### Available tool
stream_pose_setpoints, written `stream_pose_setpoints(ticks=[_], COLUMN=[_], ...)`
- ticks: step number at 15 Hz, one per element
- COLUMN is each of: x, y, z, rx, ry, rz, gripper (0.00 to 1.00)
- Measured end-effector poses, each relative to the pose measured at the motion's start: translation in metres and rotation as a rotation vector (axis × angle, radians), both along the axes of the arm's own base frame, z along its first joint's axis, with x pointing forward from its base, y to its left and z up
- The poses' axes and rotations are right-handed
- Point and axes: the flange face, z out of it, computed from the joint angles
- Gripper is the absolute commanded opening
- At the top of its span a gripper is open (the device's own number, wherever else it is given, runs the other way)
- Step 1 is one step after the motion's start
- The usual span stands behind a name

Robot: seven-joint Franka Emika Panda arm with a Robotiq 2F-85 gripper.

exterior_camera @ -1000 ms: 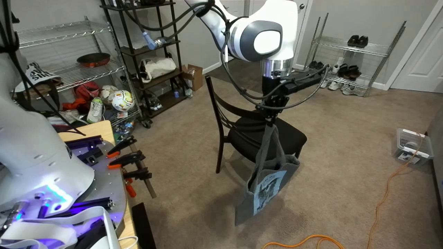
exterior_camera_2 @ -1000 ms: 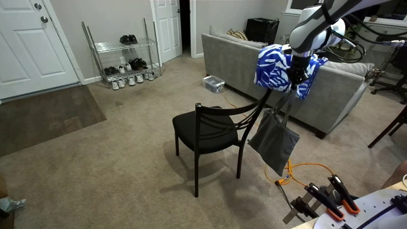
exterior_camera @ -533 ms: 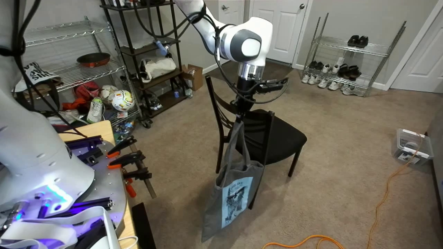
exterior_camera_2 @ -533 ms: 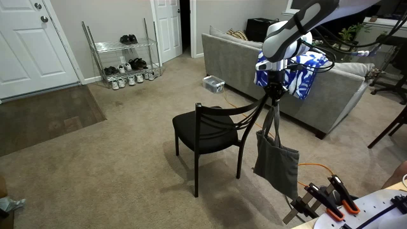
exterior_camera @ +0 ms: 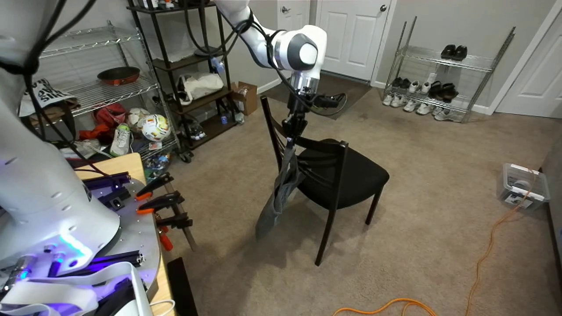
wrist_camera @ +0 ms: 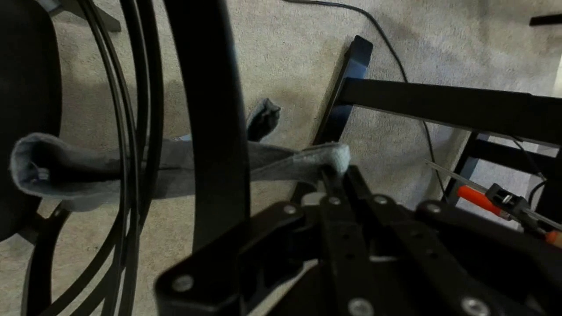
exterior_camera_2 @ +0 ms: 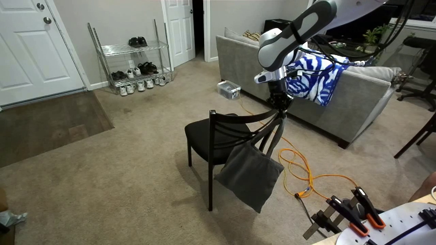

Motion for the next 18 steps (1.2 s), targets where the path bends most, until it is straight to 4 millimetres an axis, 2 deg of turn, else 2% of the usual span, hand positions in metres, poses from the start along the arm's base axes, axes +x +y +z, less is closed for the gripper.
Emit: stream_pose_setpoints(ticks=[3,6,14,18], x=[-0.003,-0.010,-0.035,-0.046], y=[0.014,0.037,0.129,0.163], z=[-0.002,-0.002,0.007,0.007], rx=[-0.033,-0.052,-0.039,-0.042], ry=[-0.003,-0.007,-0.015,-0.018], rz=[0.072,0.142,0.309,0.379], gripper=[0.02,0.02,0.02,0.02])
